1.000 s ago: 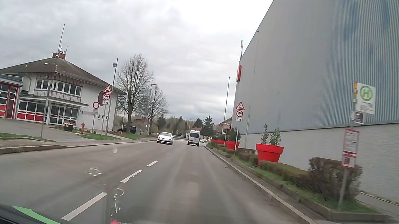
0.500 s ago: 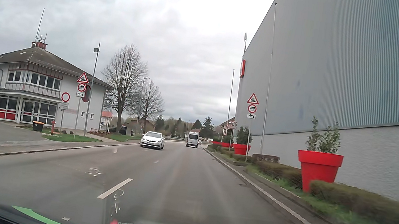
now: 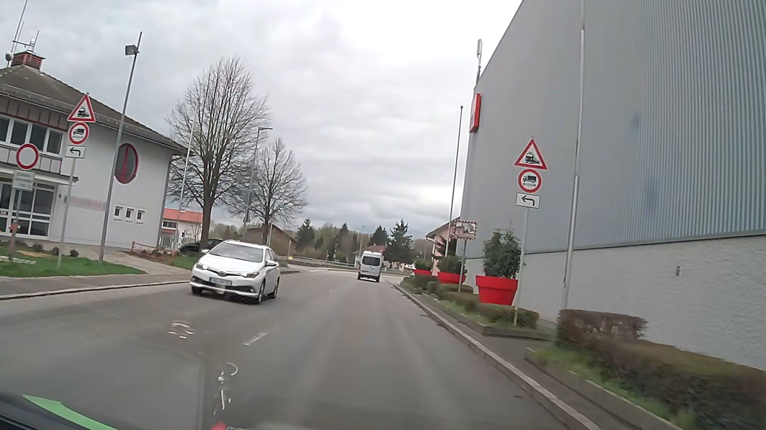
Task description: Follow the waypoints while adhering to traffic rules and regulations
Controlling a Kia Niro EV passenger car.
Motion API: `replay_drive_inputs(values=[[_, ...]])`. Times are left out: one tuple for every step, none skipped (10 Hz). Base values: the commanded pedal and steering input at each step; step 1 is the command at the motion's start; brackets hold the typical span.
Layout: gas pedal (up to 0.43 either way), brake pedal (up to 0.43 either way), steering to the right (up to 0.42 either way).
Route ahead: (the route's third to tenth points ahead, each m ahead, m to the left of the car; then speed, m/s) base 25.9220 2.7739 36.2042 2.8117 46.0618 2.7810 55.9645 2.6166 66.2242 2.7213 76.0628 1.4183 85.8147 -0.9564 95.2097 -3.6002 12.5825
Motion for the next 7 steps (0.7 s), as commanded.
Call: replay_drive_inputs(values=[[0.110,0.000,0.000],[0.110,0.000,0.000],[0.110,0.000,0.000],[0.110,0.000,0.000],[0.110,0.000,-0.001],[0.110,0.000,-0.001],[0.110,0.000,-0.002]])
